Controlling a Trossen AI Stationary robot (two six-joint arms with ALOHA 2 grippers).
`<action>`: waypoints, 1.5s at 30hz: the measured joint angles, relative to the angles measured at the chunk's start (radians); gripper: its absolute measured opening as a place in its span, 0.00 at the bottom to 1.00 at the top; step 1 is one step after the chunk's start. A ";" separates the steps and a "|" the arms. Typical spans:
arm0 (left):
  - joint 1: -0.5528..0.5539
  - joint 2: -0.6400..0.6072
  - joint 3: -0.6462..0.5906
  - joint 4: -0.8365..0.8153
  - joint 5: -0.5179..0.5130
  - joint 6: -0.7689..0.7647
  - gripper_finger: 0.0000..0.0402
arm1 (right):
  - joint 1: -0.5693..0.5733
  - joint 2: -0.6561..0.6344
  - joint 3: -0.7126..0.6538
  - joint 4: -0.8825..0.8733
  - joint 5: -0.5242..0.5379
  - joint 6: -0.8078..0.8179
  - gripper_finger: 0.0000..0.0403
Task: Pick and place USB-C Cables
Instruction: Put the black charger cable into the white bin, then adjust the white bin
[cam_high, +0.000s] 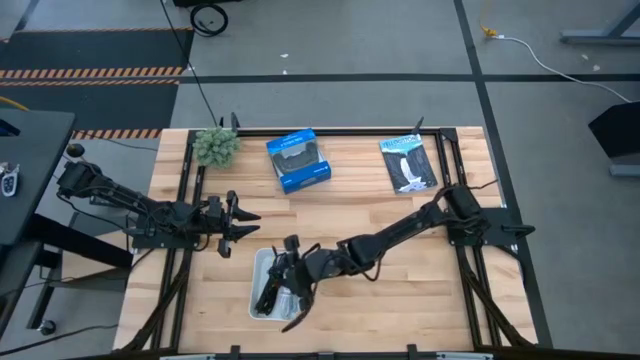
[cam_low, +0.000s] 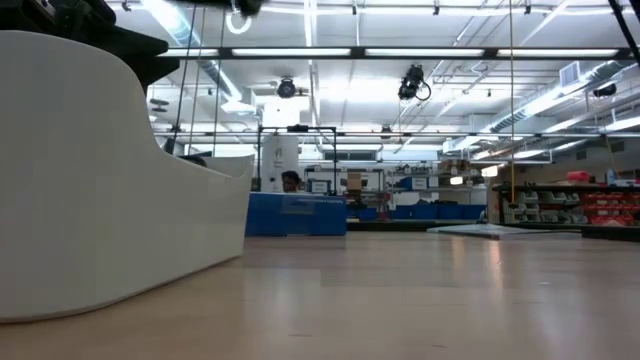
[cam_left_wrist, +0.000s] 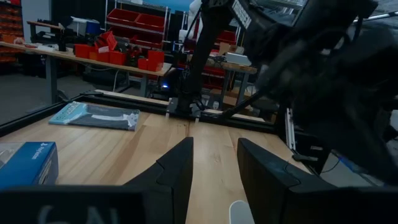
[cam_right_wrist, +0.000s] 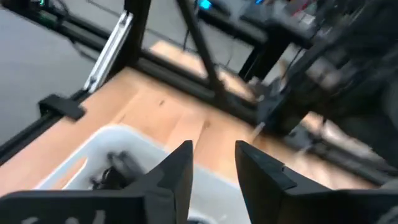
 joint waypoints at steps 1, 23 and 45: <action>0.000 0.000 0.000 0.000 0.000 0.000 0.33 | -0.003 0.010 0.000 -0.008 -0.020 0.024 0.31; 0.000 0.000 0.000 0.000 0.000 0.000 0.33 | -0.033 0.315 0.385 -0.638 0.037 0.301 0.04; 0.000 0.000 0.000 0.000 0.000 0.000 0.33 | -0.123 0.198 0.439 -0.691 0.249 0.252 0.02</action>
